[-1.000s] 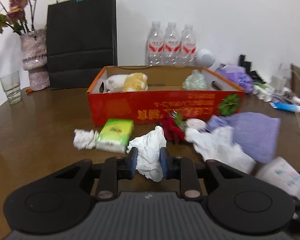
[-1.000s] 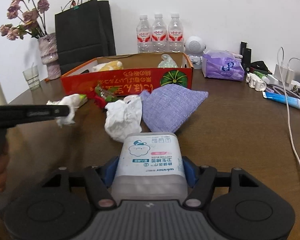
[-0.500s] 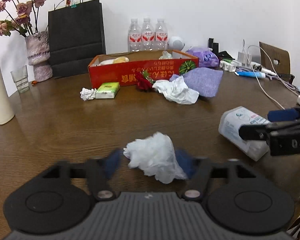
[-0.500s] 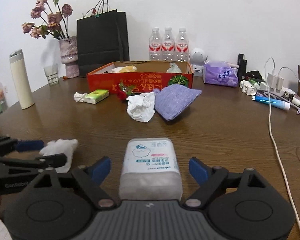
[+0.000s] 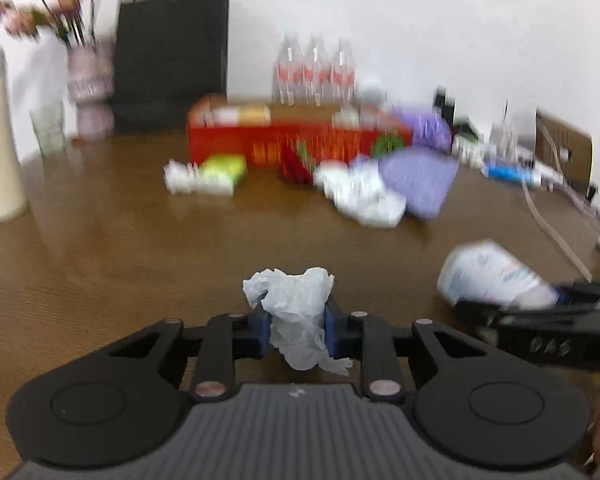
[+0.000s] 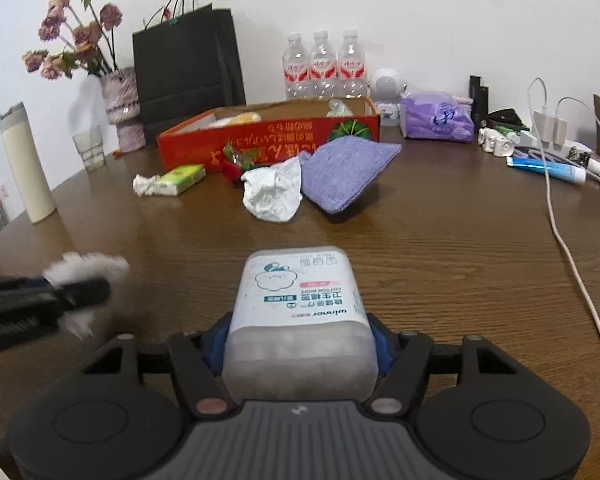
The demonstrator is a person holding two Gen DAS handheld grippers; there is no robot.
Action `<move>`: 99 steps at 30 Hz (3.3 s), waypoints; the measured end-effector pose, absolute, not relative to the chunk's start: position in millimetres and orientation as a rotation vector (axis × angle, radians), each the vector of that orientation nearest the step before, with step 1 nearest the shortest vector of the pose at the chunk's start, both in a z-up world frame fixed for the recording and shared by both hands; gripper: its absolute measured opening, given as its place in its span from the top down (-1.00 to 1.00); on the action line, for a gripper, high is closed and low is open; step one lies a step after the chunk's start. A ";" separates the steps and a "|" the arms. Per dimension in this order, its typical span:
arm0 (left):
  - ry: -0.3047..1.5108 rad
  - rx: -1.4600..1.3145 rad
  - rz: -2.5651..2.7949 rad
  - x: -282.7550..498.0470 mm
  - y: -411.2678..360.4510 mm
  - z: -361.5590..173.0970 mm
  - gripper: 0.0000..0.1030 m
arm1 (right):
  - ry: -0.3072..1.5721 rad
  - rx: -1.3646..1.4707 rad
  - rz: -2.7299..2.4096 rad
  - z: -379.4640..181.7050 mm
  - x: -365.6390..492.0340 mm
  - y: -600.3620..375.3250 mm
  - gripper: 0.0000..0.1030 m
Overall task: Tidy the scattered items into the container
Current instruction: 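Grasp the crumpled tissue with the left tool while the right tool grasps the cotton-swab container, then carry the tissue and swab container into the box and release both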
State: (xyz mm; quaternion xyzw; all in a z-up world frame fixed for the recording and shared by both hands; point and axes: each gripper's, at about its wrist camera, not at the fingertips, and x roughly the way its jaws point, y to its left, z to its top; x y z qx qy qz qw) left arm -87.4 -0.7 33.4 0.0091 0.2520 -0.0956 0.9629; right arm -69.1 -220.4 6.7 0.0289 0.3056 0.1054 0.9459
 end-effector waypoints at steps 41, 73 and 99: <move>0.217 0.007 -0.119 -145.3 -13.3 61.8 0.47 | 0.294 0.055 0.179 41.1 -135.3 -205.4 -0.26; 0.317 0.018 -0.042 271.5 -31.1 117.2 0.46 | 0.421 0.041 0.154 92.5 286.4 -156.9 -0.26; 1.095 0.047 -0.148 347.6 -58.7 71.2 0.42 | 1.176 0.155 0.122 51.6 373.3 -182.6 -0.26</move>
